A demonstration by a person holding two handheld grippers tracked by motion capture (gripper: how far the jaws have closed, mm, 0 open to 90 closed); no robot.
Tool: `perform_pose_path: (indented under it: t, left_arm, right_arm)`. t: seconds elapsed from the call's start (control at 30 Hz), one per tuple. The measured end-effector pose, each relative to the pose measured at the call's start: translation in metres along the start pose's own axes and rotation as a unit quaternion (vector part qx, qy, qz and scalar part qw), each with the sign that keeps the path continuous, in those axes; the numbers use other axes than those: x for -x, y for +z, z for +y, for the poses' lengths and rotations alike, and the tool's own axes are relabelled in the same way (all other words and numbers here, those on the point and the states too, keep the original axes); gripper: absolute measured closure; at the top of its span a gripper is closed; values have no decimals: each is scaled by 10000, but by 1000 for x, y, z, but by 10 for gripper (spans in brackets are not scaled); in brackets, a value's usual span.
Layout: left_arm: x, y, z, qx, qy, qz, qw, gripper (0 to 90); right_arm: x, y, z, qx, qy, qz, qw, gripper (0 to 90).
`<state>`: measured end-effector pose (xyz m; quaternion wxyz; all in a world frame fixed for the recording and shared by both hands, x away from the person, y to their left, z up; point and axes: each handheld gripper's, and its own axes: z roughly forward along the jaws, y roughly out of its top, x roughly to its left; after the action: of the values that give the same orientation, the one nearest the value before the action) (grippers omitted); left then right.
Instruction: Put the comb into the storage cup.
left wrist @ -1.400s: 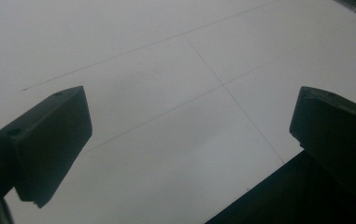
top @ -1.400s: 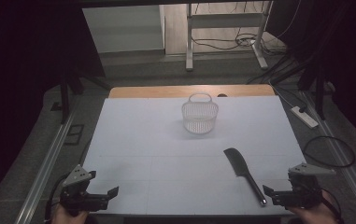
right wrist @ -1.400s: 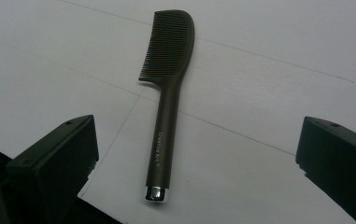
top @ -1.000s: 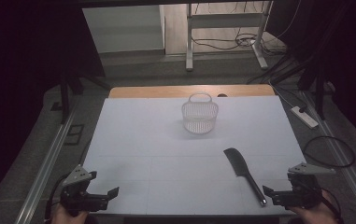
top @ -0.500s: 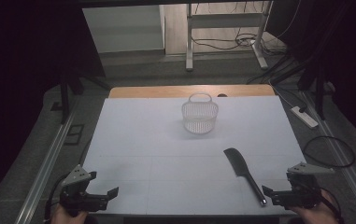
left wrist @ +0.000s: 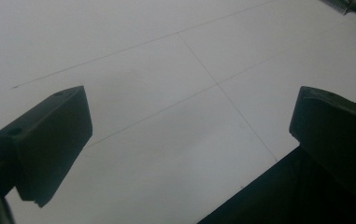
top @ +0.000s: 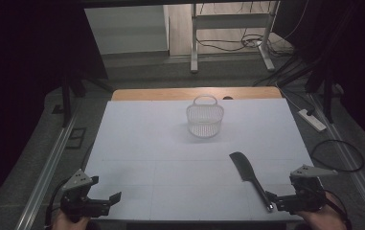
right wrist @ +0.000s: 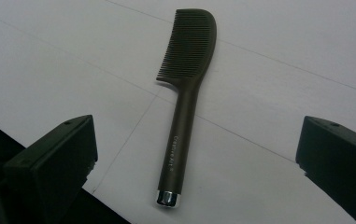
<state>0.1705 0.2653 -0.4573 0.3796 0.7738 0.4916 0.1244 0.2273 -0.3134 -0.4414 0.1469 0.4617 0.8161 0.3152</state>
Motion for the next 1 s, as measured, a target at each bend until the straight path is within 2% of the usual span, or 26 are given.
perform_pose_path:
  t: [0.43, 0.87, 1.0]
  left_arm:
    - [-1, 0, 0, 1, -24, -17, 10000, 1]
    - [-2, 0, 0, 10, -59, -32, 10000, 1]
    - [-2, 0, 0, 12, -63, -37, 10000, 1]
  right_arm:
    - [-1, 7, 10, -96, -150, 64, 9998, 0]
    - [-6, 19, 22, -377, -200, 69, 9991, 0]
    - [-9, 23, 25, -476, -308, 71, 9984, 0]
